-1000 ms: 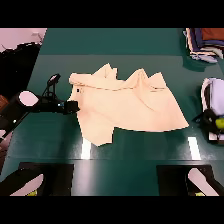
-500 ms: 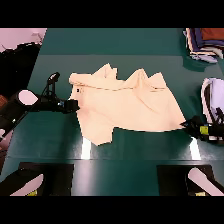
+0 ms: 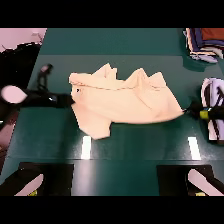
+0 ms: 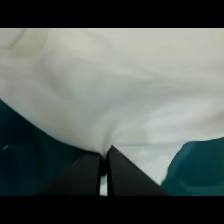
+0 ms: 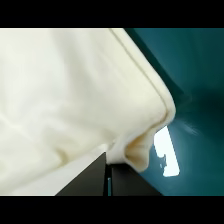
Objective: Fold the shirts.
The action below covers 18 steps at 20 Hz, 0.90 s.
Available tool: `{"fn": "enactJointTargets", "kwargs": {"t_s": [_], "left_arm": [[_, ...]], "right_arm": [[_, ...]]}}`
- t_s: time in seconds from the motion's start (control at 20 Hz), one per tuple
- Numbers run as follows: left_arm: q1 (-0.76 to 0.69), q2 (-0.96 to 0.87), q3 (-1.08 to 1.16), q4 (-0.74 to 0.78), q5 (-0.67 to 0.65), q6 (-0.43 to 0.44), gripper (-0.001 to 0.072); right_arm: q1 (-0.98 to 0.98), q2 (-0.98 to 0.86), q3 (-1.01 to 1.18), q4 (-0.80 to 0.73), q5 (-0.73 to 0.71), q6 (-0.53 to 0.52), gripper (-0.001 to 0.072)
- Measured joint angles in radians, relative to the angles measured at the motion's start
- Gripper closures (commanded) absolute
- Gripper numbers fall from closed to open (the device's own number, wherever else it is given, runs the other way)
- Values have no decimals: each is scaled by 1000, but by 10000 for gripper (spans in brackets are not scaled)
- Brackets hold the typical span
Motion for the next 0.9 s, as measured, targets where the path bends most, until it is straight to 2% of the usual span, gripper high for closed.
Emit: {"fn": "enactJointTargets", "kwargs": {"t_s": [0.3,0.6,0.75,0.9], "left_arm": [[105,118,504,76,-127,-14,681],[130,142,1029,109,-154,-15,682],[134,144,1168,114,-135,-20,682],[134,139,1201,116,-121,-22,682]], "right_arm": [[66,179,441,-1,2,-3,697],[75,291,848,-112,60,14,698],[75,303,994,-185,117,41,697],[75,248,1141,-228,208,61,698]]}}
